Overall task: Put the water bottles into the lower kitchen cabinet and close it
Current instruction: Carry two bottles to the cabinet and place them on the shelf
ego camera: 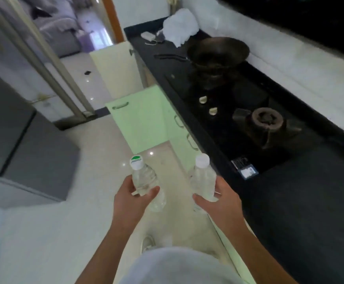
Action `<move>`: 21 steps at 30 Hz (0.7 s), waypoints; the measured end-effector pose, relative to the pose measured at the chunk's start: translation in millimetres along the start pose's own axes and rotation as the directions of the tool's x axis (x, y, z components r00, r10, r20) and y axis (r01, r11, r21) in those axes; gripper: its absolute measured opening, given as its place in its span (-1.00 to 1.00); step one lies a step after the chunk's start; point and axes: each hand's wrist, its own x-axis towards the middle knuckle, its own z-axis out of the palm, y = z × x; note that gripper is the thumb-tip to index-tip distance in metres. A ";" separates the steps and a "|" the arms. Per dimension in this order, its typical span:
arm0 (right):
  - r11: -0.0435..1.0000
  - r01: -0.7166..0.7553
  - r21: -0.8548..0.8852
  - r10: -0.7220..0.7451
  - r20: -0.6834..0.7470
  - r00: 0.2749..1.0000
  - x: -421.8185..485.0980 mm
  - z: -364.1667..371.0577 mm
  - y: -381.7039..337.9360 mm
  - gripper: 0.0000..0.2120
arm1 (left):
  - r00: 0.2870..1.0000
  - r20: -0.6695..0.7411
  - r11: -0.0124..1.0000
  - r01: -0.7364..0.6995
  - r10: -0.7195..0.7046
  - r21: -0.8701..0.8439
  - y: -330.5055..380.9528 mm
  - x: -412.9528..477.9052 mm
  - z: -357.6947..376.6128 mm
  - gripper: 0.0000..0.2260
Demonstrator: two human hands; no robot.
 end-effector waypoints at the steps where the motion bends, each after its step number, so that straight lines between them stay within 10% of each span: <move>1: 0.999 0.032 -0.018 -0.031 0.056 0.998 1.4 17.2 -12.5 -0.42 | 0.998 -0.058 1.000 0.020 -0.021 -0.012 -9.6 -2.7 -20.3 -0.66; 11: 0.963 0.268 -0.011 -0.236 0.441 0.866 -11.7 229.7 -116.1 -0.55 | 0.856 -0.443 0.960 0.194 -0.267 -0.205 -113.3 -32.8 -221.5 -0.68; 21: 0.975 0.220 0.040 -0.215 0.446 0.869 11.4 315.4 -151.2 -0.56 | 0.806 -0.514 0.955 0.228 -0.294 -0.189 -147.1 13.0 -312.5 -0.61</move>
